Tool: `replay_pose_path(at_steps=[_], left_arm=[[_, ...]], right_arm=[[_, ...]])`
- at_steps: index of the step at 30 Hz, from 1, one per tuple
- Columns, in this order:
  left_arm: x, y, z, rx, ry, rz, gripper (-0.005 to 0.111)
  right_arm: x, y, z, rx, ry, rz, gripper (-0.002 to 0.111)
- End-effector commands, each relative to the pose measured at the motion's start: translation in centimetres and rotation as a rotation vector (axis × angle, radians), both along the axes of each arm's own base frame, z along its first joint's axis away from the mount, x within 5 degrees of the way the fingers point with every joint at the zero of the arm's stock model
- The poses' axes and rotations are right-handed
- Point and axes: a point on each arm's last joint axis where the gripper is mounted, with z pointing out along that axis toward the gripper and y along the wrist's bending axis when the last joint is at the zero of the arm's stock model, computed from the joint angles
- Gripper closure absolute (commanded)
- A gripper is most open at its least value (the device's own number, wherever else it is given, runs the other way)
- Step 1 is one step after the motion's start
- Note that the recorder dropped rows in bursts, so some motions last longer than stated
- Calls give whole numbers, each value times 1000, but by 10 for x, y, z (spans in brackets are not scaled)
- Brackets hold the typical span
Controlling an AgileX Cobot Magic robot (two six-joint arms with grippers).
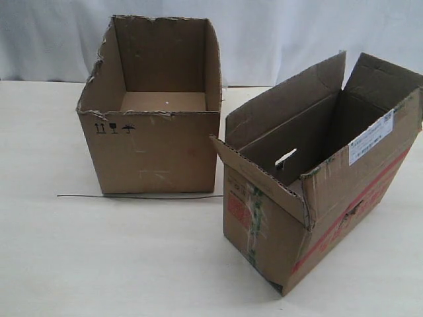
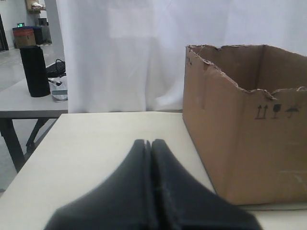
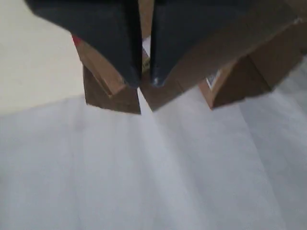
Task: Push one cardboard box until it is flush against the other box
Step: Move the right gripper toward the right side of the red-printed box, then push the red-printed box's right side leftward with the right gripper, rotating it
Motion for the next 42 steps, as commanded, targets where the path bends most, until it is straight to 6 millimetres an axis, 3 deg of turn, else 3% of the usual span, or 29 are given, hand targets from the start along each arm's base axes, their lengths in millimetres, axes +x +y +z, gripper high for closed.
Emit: replay_pose_path(at_steps=[1,2,4,7,10,16,26,35,42], left_arm=[[0,0,0,-3,-6,0,107],[0,0,0,-3,-6,0,107],[0,0,0,-3,-6,0,107],[0,0,0,-3,-6,0,107],[0,0,0,-3,-6,0,107],[0,0,0,-3,-6,0,107],[0,0,0,-3,-6,0,107],[0,0,0,-3,-6,0,107],[0,0,0,-3,-6,0,107]], right_arm=[[31,12,48,-290,700,182,103],[49,17,54,-323,720,222,103],[73,18,44,-365,804,220,103],[104,16,18,-410,969,157,103],[122,27,-17,-396,1097,280,103],[166,40,-65,-324,1055,308,103],[225,46,-115,-289,943,213,103],[273,53,-119,-244,858,173,103],[311,60,-106,-238,796,173,103]])
